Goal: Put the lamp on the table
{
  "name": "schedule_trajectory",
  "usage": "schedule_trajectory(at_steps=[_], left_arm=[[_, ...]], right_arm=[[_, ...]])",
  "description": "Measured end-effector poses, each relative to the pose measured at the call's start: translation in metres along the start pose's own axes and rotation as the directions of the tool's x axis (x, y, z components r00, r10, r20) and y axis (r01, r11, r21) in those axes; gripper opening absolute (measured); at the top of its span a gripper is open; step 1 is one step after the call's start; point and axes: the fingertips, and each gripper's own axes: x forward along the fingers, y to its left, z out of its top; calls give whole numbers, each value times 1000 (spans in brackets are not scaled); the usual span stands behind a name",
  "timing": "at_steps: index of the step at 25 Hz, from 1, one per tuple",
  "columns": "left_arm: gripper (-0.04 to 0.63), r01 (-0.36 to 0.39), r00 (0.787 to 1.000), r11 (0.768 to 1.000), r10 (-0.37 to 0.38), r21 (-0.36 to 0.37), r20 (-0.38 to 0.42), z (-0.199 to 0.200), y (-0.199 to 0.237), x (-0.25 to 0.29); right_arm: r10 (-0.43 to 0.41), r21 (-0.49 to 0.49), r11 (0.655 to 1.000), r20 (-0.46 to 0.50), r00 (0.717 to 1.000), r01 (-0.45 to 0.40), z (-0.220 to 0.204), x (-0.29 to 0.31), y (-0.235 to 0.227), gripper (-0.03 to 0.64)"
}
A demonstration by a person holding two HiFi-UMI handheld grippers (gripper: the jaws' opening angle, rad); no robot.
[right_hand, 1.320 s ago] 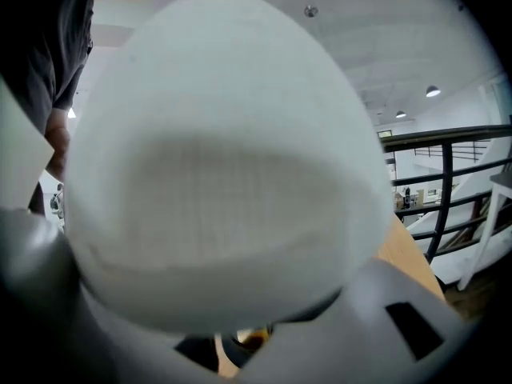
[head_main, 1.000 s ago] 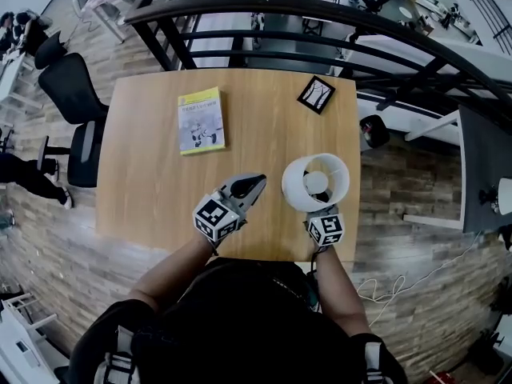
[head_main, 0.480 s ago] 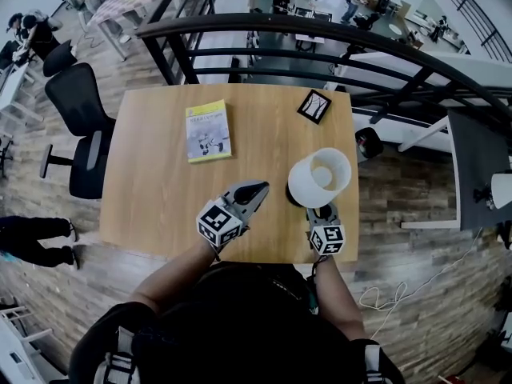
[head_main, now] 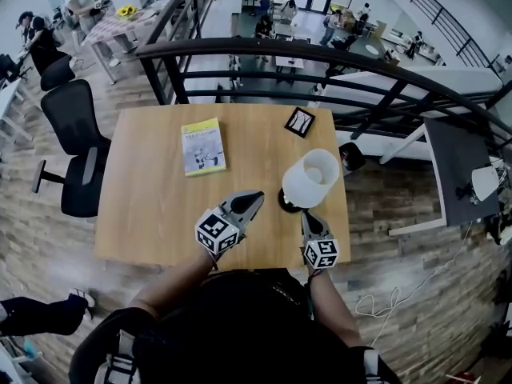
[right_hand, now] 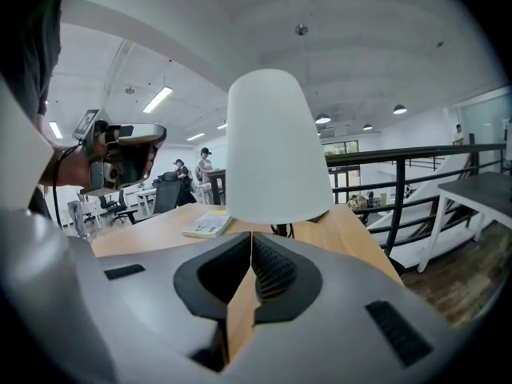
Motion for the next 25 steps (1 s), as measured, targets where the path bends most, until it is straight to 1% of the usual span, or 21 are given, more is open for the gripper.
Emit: schedule_trajectory(at_steps=[4,8,13,18,22,25], left_arm=[[8,4,1000,1000,-4,0,30,10,-7,-6],[8,6,999,1000,-6,4,36,10,-18,-10],[8,-44,998,998,46,-47,45,10,-33,-18],[8,-64,997,997,66,-45,43,7,-76,-9],[8,-65,996,997,67,-45,54,1,-119,1],[8,-69,996,997,71,-24,57,-4,-153,10]], right_arm=[[19,-25,1000,29,999,-18,23,-17,17,17],[48,-58,997,68,997,-44,53,-33,26,17],[72,-31,997,123,990,-69,83,-55,20,15],[130,-56,991,145,981,-123,97,-93,23,15],[181,-84,982,150,972,-170,98,-130,26,15],[200,-86,978,150,968,-188,93,-157,19,15]])
